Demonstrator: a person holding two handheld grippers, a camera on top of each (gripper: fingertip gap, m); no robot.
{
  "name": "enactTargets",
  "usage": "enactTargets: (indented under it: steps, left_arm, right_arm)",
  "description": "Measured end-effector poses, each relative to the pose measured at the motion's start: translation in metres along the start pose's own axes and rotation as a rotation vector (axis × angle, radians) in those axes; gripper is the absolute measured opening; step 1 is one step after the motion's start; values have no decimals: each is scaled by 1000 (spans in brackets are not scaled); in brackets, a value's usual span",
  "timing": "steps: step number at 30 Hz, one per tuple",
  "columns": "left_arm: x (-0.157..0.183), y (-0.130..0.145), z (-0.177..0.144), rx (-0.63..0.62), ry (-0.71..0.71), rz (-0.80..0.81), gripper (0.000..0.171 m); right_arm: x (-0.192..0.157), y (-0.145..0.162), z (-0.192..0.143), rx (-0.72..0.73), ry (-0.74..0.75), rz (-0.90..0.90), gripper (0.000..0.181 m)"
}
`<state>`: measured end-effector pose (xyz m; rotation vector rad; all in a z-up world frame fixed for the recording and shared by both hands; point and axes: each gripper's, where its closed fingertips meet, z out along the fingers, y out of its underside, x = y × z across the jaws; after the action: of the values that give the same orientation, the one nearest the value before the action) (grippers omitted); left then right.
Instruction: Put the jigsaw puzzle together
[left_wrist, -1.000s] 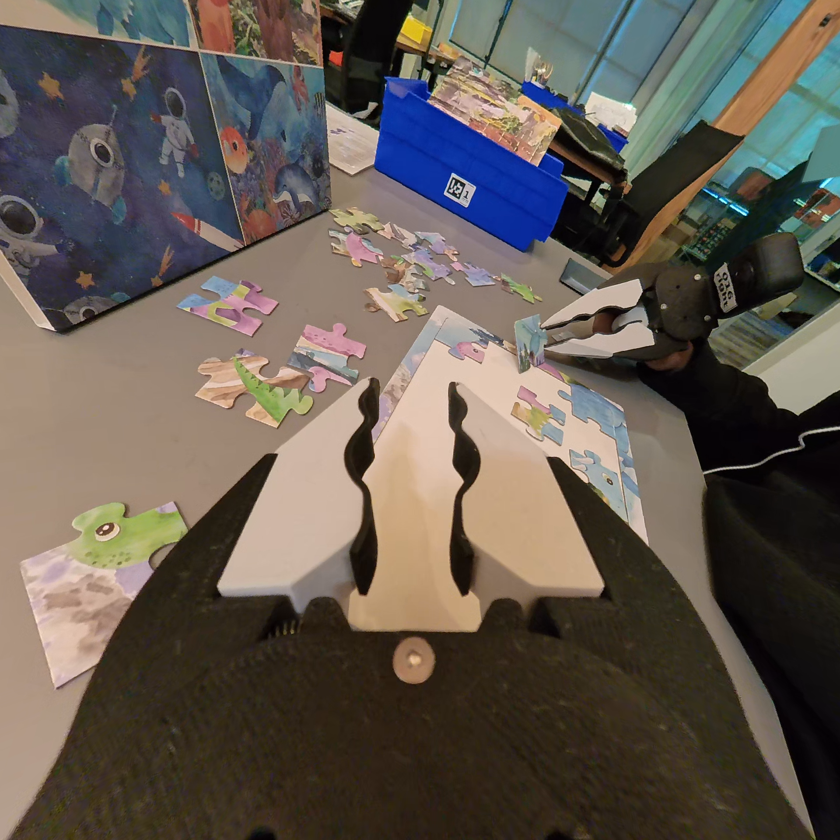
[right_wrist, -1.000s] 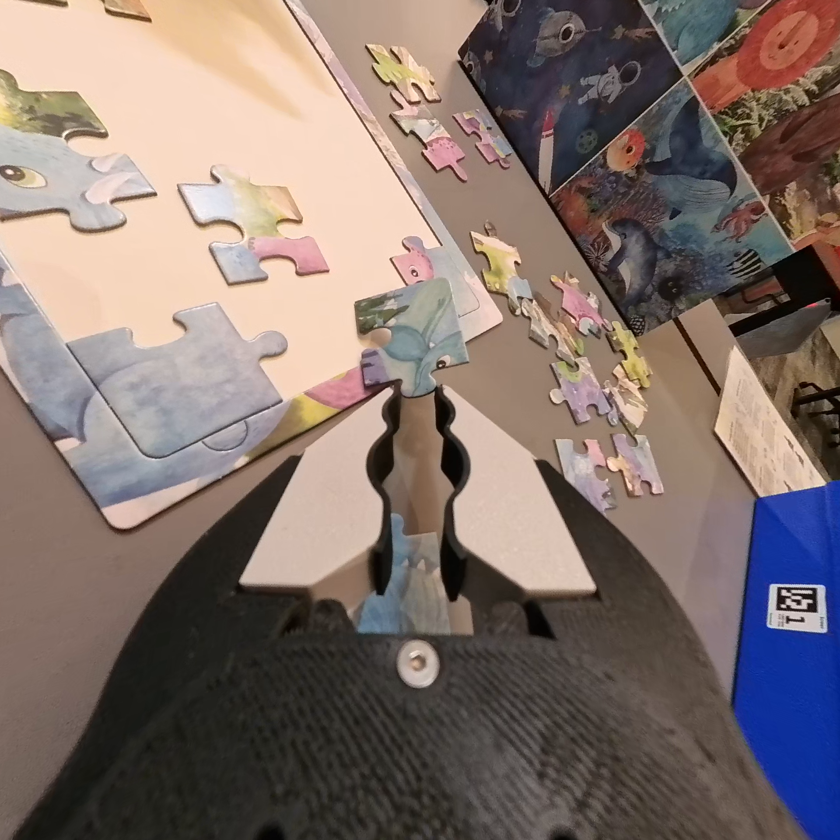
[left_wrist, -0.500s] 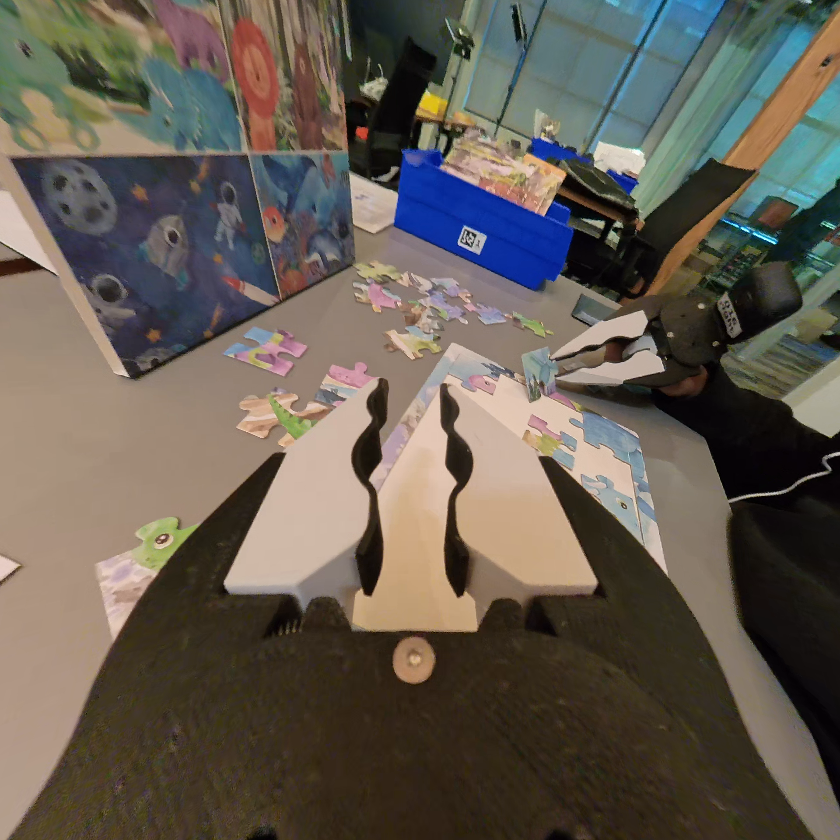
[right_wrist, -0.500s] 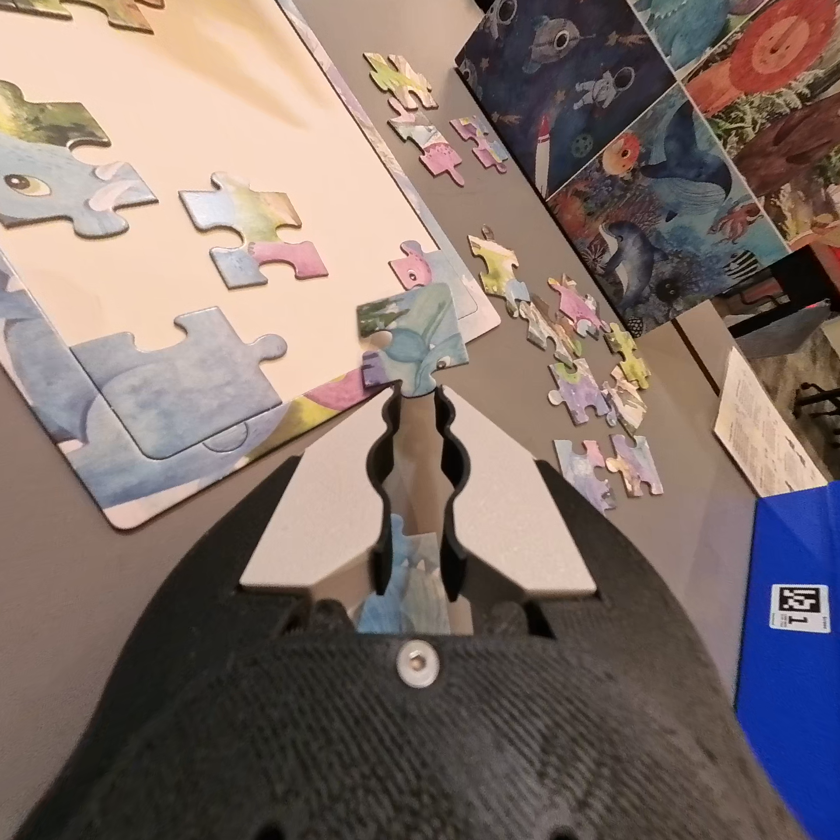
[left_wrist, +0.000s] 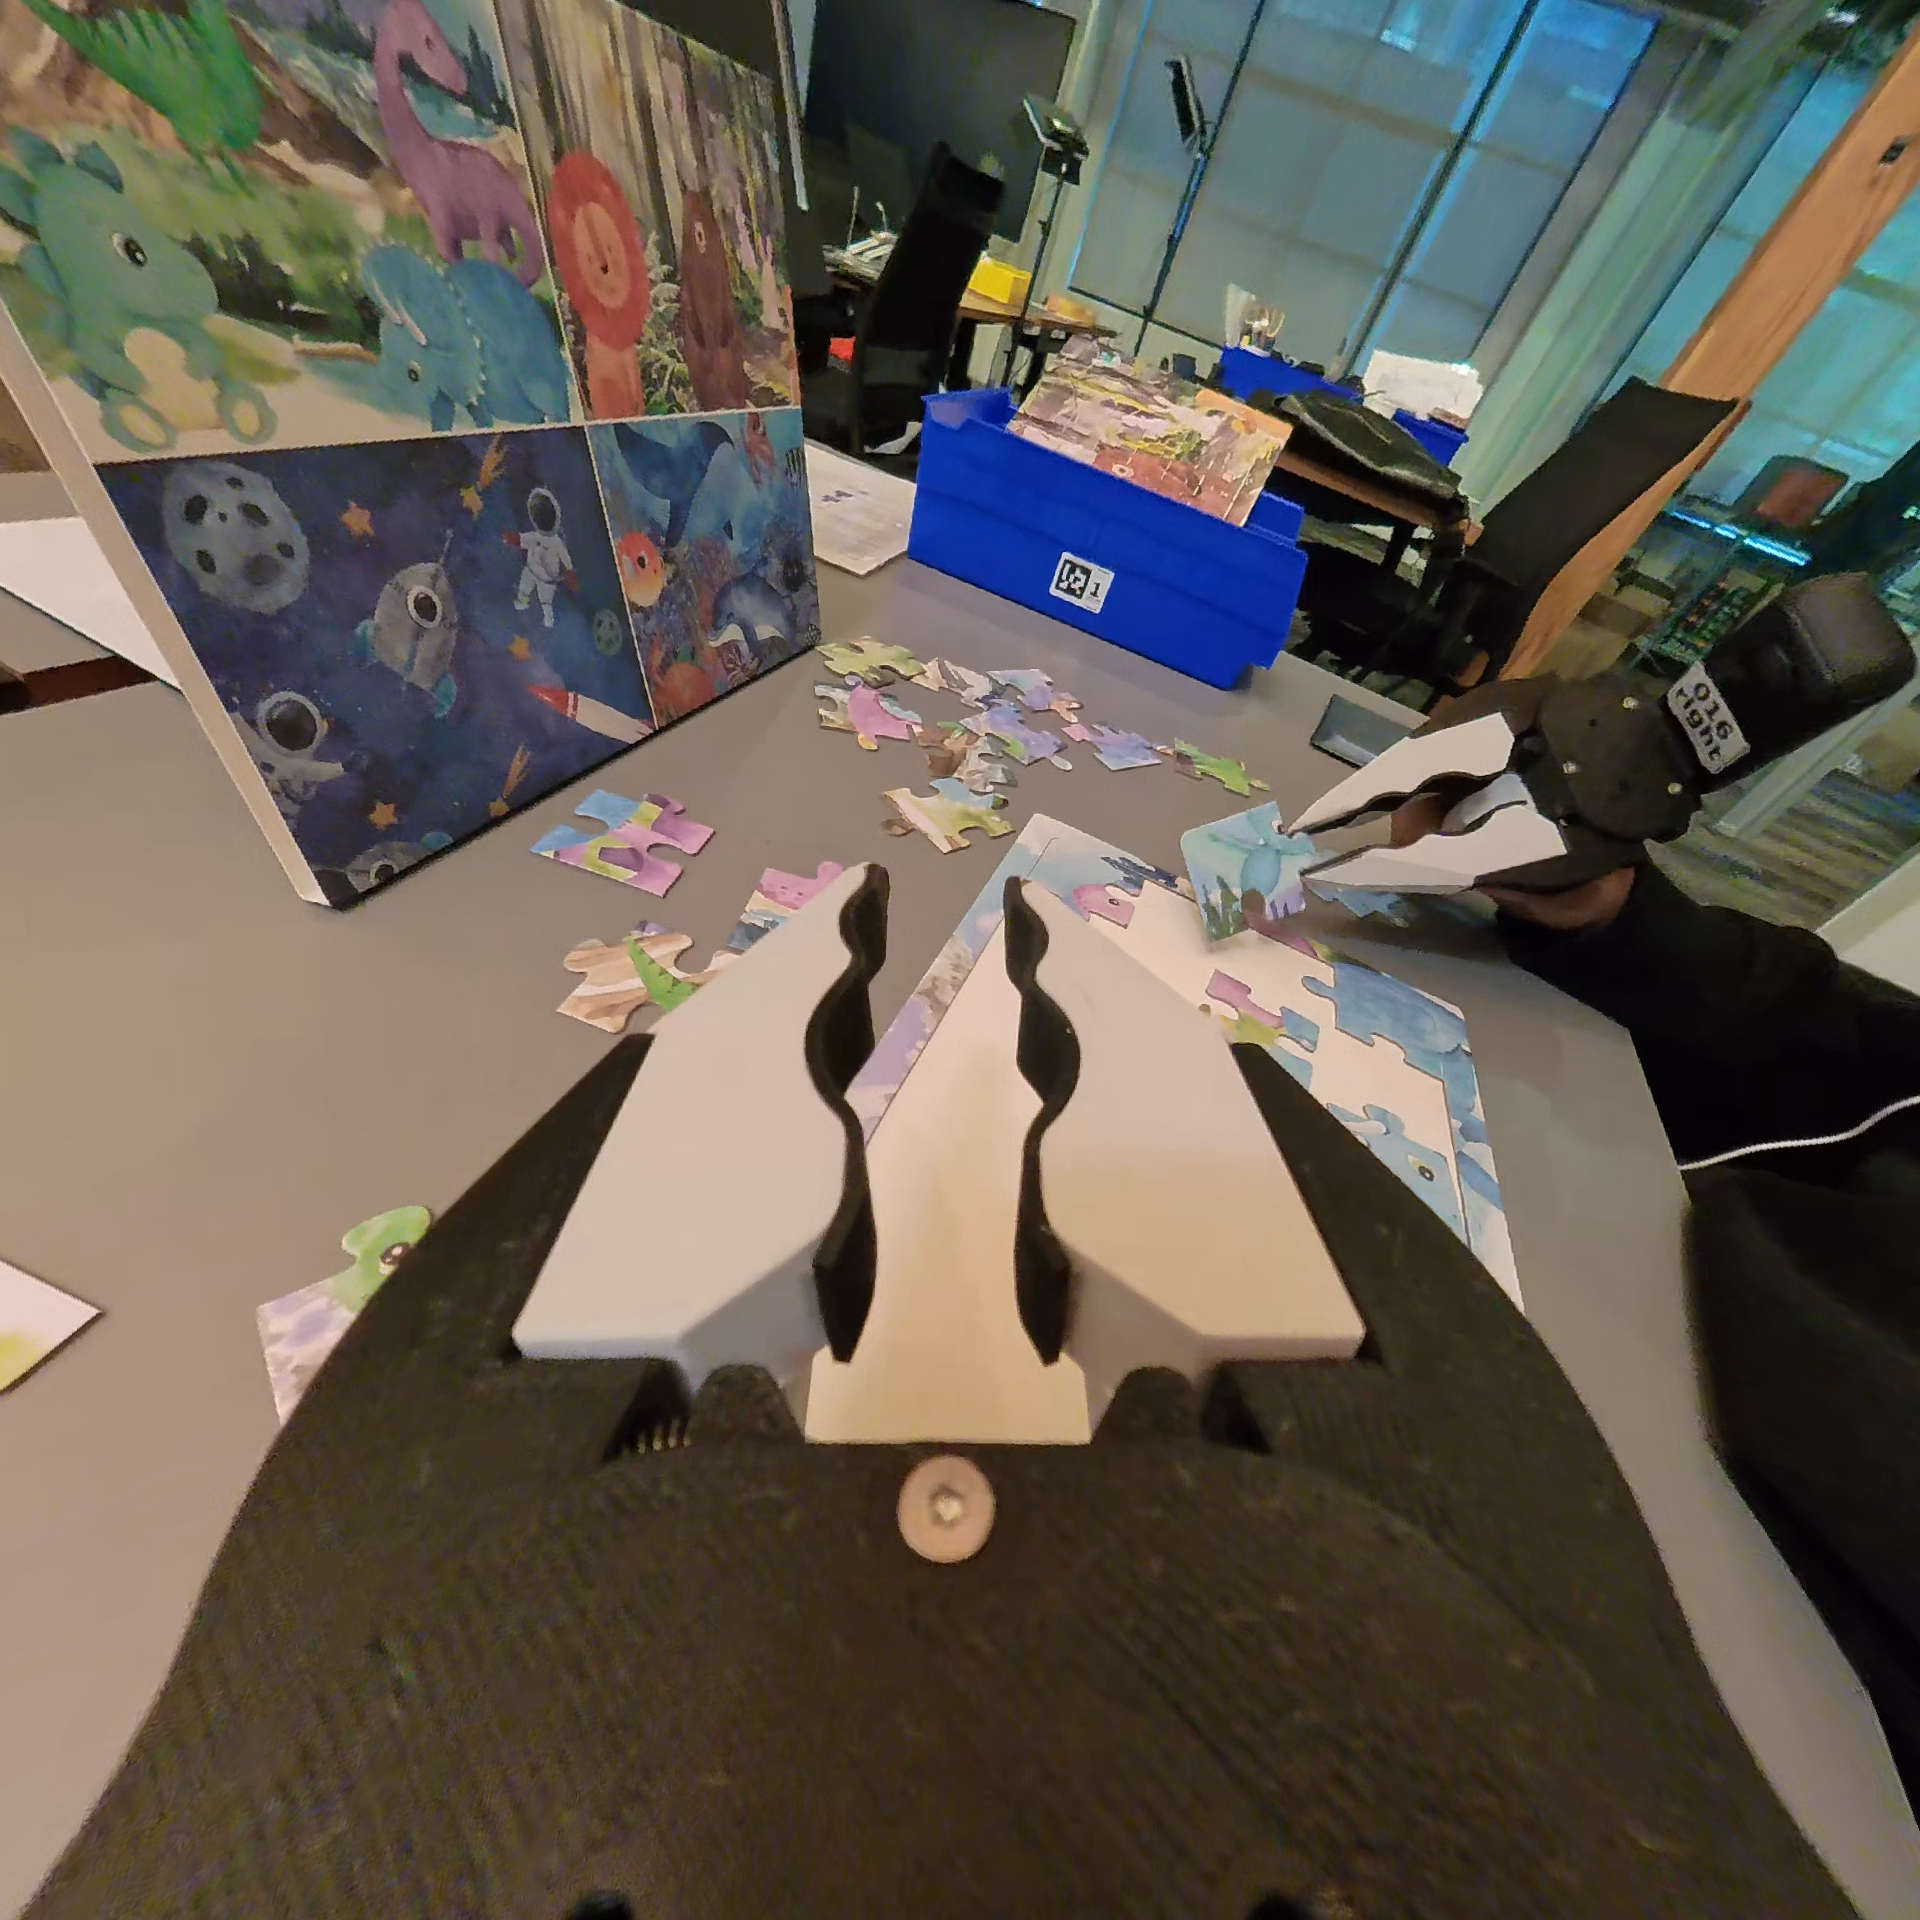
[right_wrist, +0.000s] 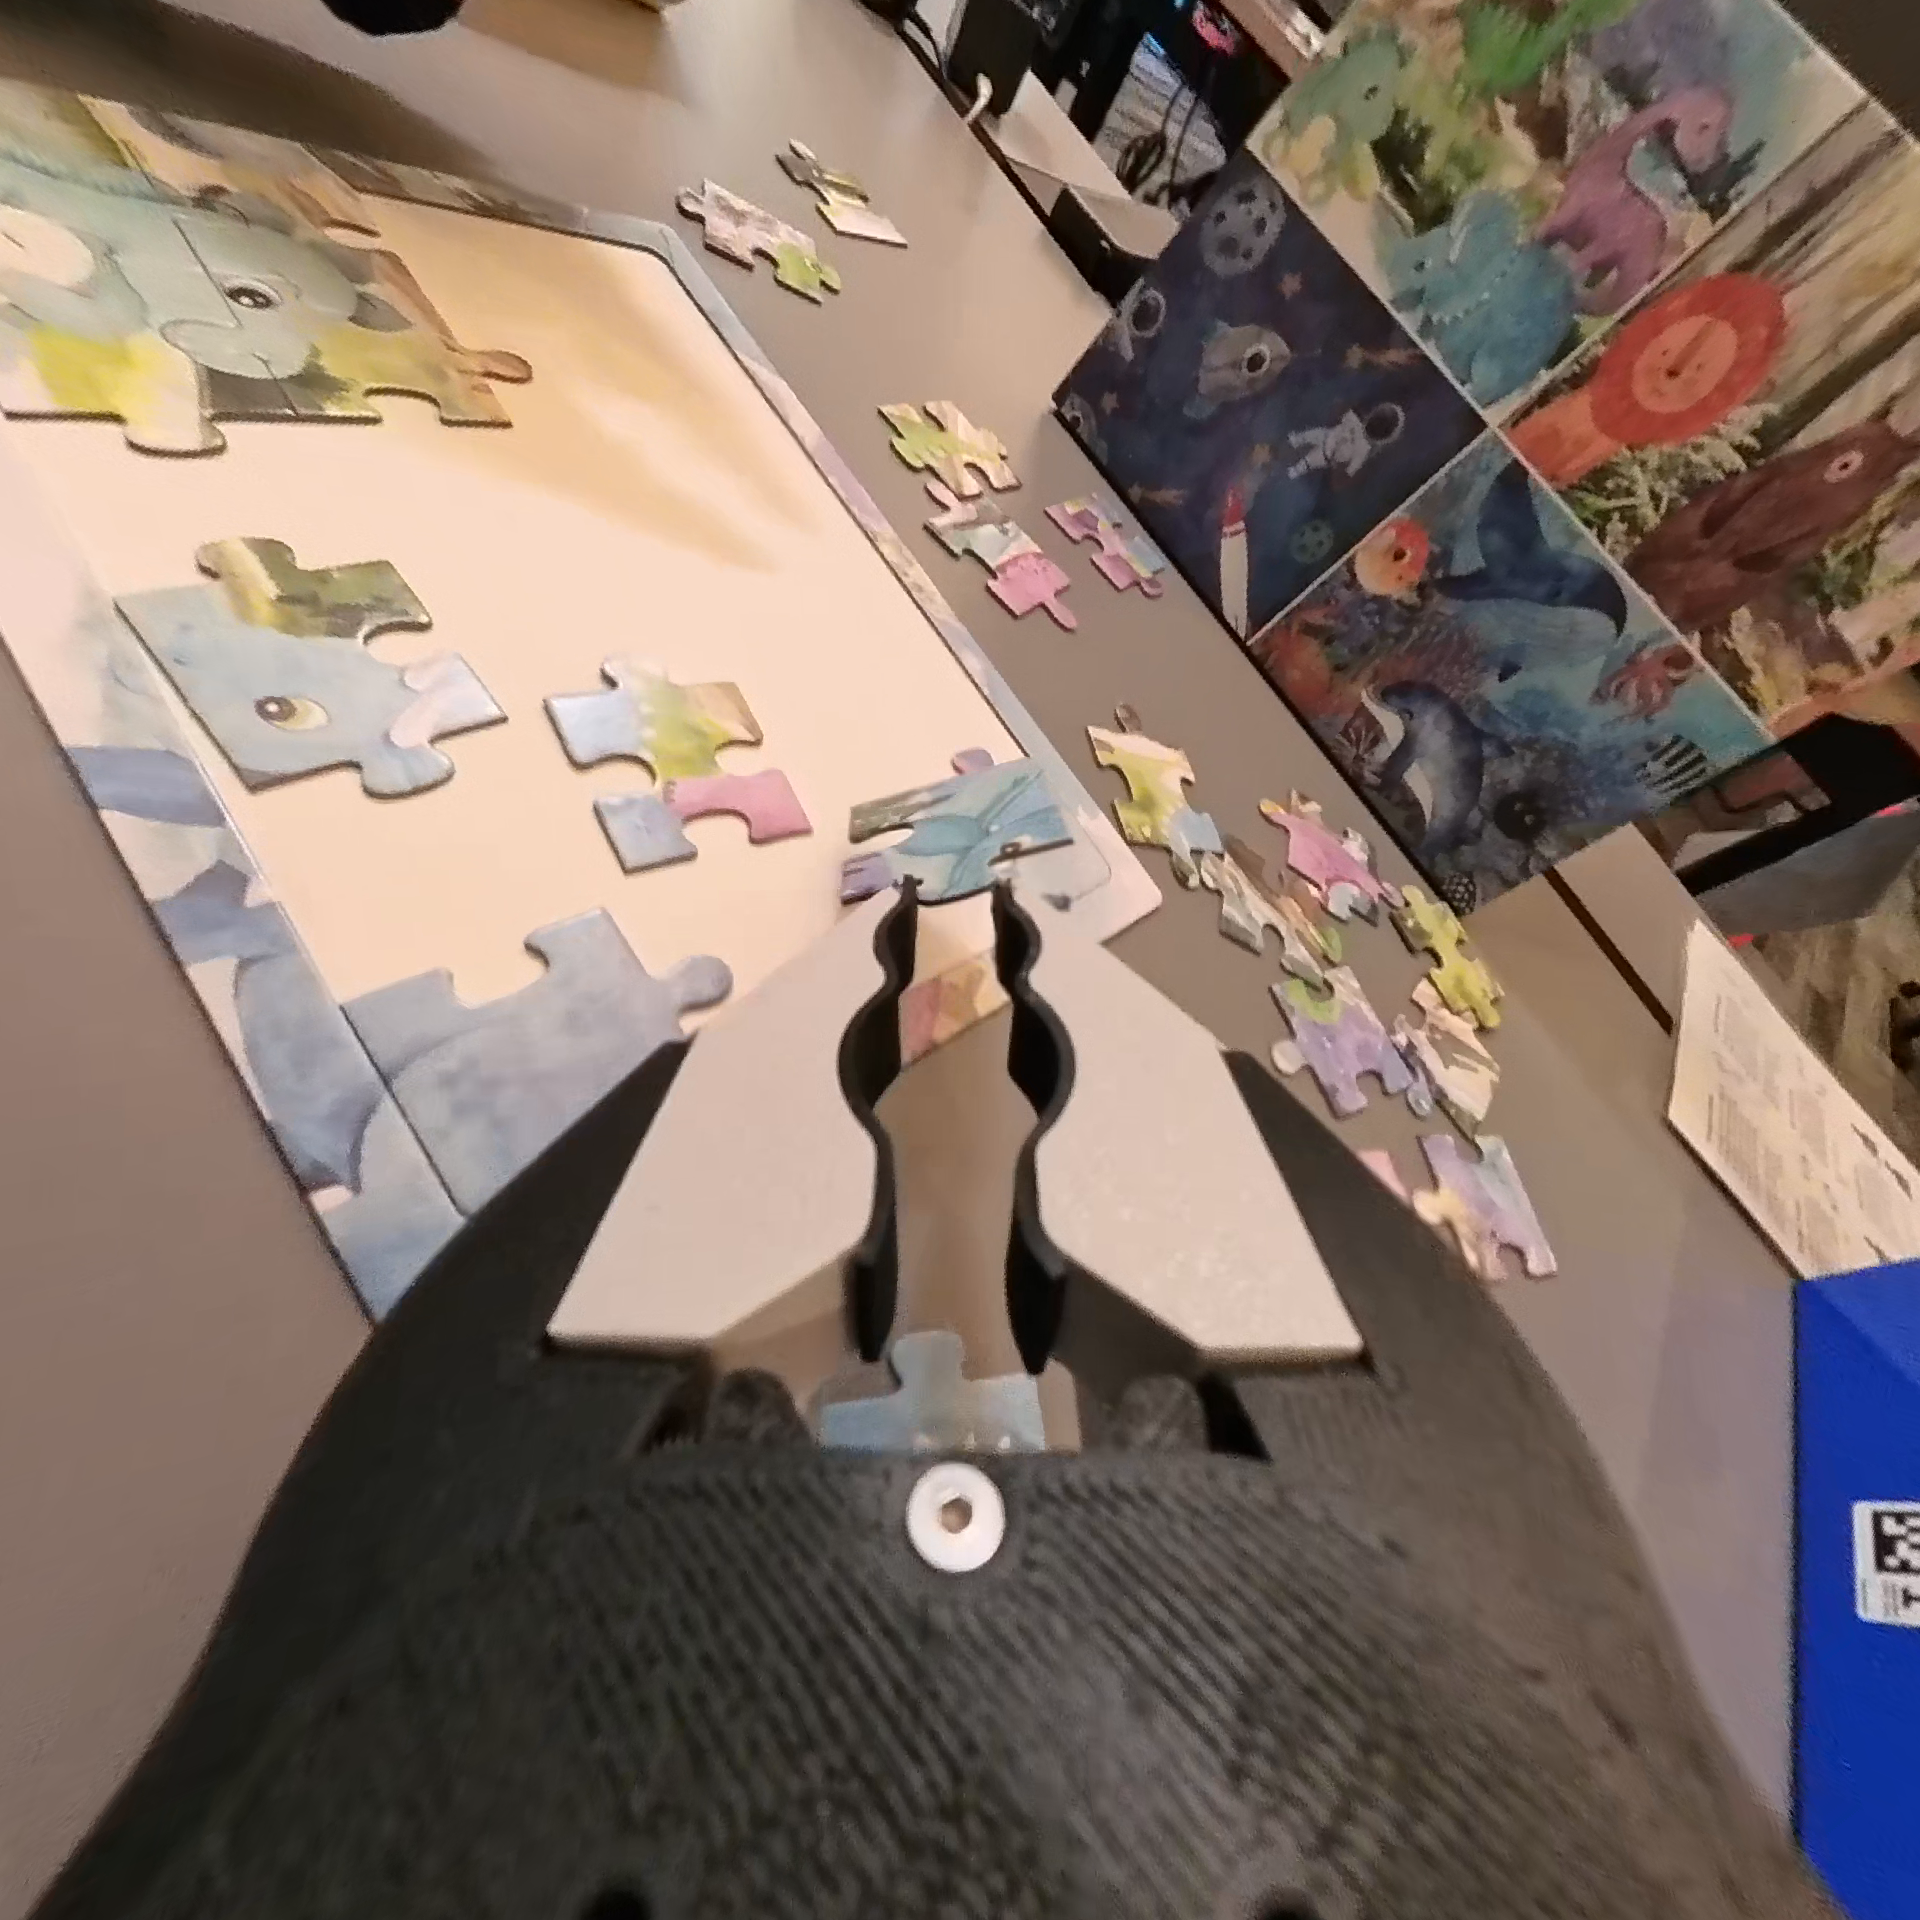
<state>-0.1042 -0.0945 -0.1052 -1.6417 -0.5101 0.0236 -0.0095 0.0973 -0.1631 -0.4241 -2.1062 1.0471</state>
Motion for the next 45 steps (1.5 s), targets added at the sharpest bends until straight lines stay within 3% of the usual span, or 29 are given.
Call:
enactTargets:
  steps: [4,10,13,16,18,21,25,29,45]
  left_arm:
    - [-4,2,-1,-27,-34,25,20]
    - [-22,22,-15,-223,-114,74,15]
    - [-31,32,-29,-337,-180,118,10]
    - [-53,49,-48,-495,-335,187,5]
    - [-69,64,-62,-613,-438,229,0]
    - [-72,82,-71,-711,-436,196,0]
    - [-63,83,-71,-670,-352,64,0]
    - [-56,85,-66,-633,-264,-53,0]
    - [-56,94,-57,-651,-254,-44,4]
  right_arm:
    - [-7,-20,8,34,-61,-39,13]
    - [-14,-77,34,99,-206,-137,13]
    - [-25,-109,59,138,-299,-153,13]
    - [-43,-131,91,152,-399,-139,13]
    - [-58,-137,116,137,-470,-109,13]
    - [-81,-130,149,54,-560,-48,13]
    - [-93,-110,178,-71,-603,20,13]
    - [-97,-99,185,-134,-659,96,13]
    - [-97,-96,178,-131,-707,147,21]
